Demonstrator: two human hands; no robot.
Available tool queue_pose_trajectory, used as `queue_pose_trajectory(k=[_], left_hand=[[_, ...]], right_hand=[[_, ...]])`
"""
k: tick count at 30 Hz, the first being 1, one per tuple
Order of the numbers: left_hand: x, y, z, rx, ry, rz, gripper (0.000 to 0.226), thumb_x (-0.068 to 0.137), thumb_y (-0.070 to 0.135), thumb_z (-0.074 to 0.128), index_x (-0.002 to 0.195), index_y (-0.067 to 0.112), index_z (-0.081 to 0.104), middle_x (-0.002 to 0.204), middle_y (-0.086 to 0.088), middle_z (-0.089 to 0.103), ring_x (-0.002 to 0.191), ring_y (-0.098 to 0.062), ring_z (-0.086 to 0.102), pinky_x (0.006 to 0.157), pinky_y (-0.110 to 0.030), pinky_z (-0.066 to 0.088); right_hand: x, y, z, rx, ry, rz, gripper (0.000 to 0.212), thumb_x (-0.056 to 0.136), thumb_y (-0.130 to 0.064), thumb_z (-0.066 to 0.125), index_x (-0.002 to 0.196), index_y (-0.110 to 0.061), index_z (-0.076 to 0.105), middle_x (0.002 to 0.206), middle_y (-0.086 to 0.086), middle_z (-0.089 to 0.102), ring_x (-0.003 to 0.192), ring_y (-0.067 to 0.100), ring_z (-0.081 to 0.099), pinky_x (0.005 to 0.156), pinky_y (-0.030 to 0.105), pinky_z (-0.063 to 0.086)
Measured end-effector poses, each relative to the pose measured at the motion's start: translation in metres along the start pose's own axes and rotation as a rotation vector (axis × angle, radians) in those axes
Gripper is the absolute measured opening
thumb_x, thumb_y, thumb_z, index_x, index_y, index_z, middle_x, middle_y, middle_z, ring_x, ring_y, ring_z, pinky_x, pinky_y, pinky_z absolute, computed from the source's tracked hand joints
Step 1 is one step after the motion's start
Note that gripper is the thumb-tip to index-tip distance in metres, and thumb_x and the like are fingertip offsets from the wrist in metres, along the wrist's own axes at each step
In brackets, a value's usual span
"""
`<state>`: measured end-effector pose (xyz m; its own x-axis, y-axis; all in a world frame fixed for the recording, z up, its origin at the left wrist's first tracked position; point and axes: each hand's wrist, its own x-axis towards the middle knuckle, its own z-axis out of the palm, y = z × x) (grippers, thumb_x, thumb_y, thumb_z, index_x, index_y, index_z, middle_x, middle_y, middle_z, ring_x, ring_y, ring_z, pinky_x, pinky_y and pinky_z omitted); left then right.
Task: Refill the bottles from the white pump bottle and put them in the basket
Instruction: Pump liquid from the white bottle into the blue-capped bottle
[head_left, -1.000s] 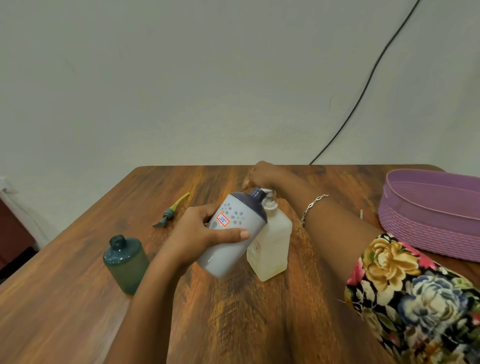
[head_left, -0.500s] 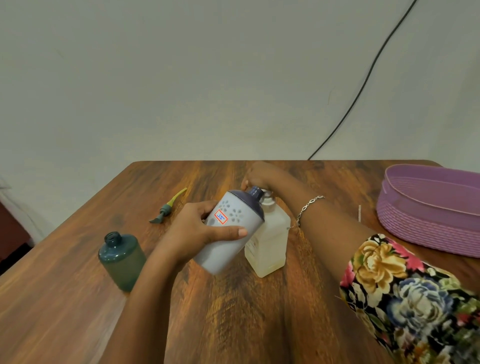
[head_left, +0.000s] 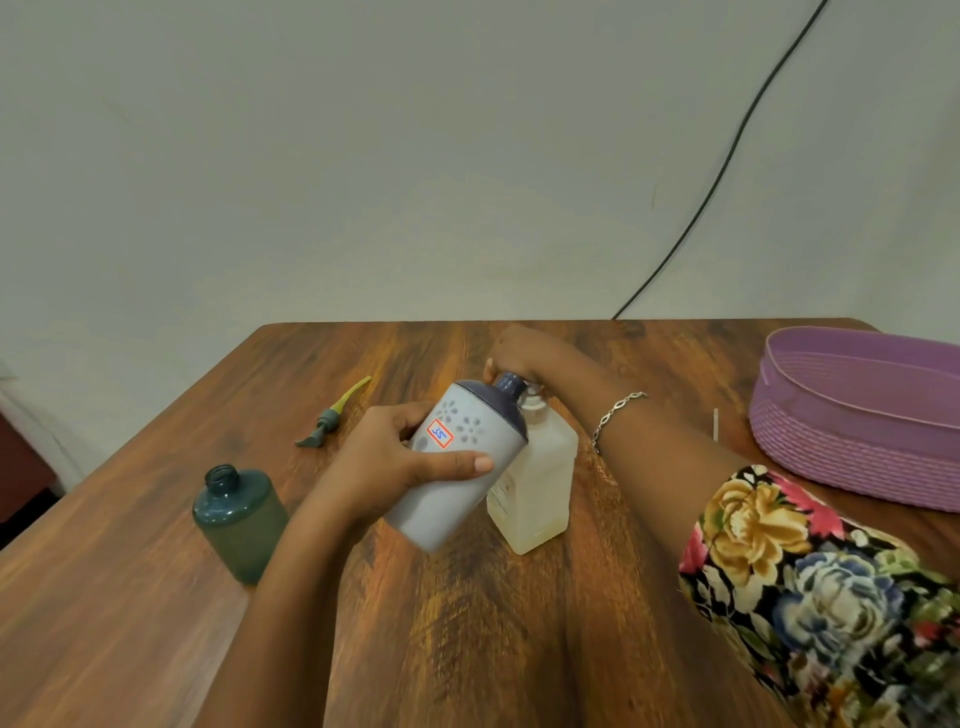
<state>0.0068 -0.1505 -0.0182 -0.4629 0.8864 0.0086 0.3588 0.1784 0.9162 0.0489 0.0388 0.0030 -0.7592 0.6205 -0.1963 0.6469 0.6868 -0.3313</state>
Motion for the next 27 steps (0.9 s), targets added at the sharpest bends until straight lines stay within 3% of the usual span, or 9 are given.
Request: queue_pose_trajectory(k=[4,8,11,14,17,20,22,25,27], left_hand=[[0.000,-0.002,-0.001,0.003,-0.001,-0.018,0.053,0.045,0.040,0.090,0.088,0.016,0.069,0.076,0.005,0.073,0.064,-0.009,0.068,0.052,-0.018,0.052],[-0.003,0.005,-0.001,0.010,-0.007,0.003,0.038,0.056,0.032,0.082,0.089,0.018,0.068,0.076,0.007,0.073,0.066,-0.009,0.069,0.052,-0.016,0.051],[-0.004,0.010,-0.003,0.005,-0.016,0.002,0.043,0.053,0.036,0.087,0.089,0.020,0.068,0.077,0.008,0.073,0.066,-0.008,0.069,0.051,-0.015,0.050],[-0.004,0.009,0.000,0.000,-0.025,-0.011,0.046,0.052,0.038,0.087,0.088,0.017,0.068,0.074,0.008,0.072,0.063,-0.006,0.067,0.051,-0.015,0.050],[-0.002,0.006,0.002,-0.003,-0.019,-0.023,0.054,0.049,0.037,0.087,0.093,0.012,0.070,0.077,0.002,0.073,0.063,-0.008,0.067,0.052,-0.016,0.051],[0.000,0.002,-0.001,0.000,-0.026,-0.027,0.061,0.044,0.043,0.086,0.094,0.013,0.070,0.080,0.001,0.073,0.066,-0.010,0.069,0.053,-0.017,0.051],[-0.001,0.001,-0.001,0.001,-0.029,-0.020,0.068,0.036,0.052,0.078,0.093,0.015,0.070,0.080,0.002,0.073,0.068,-0.011,0.069,0.054,-0.018,0.052],[-0.002,0.004,-0.002,0.011,-0.030,0.004,0.069,0.036,0.056,0.074,0.092,0.017,0.069,0.082,0.003,0.073,0.070,-0.011,0.069,0.056,-0.018,0.053],[-0.002,0.009,-0.006,0.033,-0.043,0.014,0.064,0.040,0.056,0.079,0.091,0.019,0.069,0.082,0.006,0.073,0.070,-0.010,0.069,0.055,-0.017,0.052]], right_hand=[[0.006,0.002,0.005,0.213,0.103,0.040,0.028,0.092,-0.008,0.048,0.113,0.000,0.064,0.119,0.013,0.063,0.097,0.027,0.060,0.081,0.032,0.047],[0.008,0.000,-0.004,0.350,0.165,0.029,0.023,0.086,-0.005,0.057,0.105,0.004,0.065,0.111,0.016,0.066,0.100,0.029,0.062,0.089,0.035,0.049],[0.004,-0.001,-0.006,0.289,0.102,0.021,0.025,0.089,-0.006,0.052,0.108,0.002,0.066,0.116,0.013,0.064,0.092,0.023,0.057,0.078,0.031,0.044],[0.003,0.002,-0.002,0.156,0.056,0.039,0.029,0.094,-0.009,0.045,0.112,-0.001,0.065,0.121,0.012,0.060,0.094,0.024,0.060,0.077,0.031,0.047],[0.002,0.002,0.001,0.142,0.023,0.042,0.029,0.095,-0.009,0.044,0.113,0.002,0.065,0.116,0.017,0.061,0.074,0.023,0.056,0.060,0.030,0.047],[0.005,0.003,0.004,0.183,0.046,0.048,0.029,0.095,-0.009,0.045,0.112,0.002,0.065,0.114,0.016,0.062,0.091,0.025,0.058,0.082,0.036,0.050],[0.006,0.004,0.005,0.273,0.082,0.044,0.028,0.094,-0.008,0.045,0.111,0.002,0.065,0.115,0.017,0.063,0.097,0.028,0.062,0.084,0.036,0.050],[-0.001,0.000,-0.005,0.393,0.106,0.008,0.029,0.094,-0.006,0.046,0.115,0.008,0.059,0.088,0.016,0.060,0.074,0.021,0.053,0.059,0.025,0.039],[0.000,-0.002,-0.009,0.396,0.108,-0.008,0.030,0.094,-0.005,0.045,0.117,0.010,0.058,0.077,0.012,0.053,0.075,0.020,0.048,0.056,0.025,0.033]])
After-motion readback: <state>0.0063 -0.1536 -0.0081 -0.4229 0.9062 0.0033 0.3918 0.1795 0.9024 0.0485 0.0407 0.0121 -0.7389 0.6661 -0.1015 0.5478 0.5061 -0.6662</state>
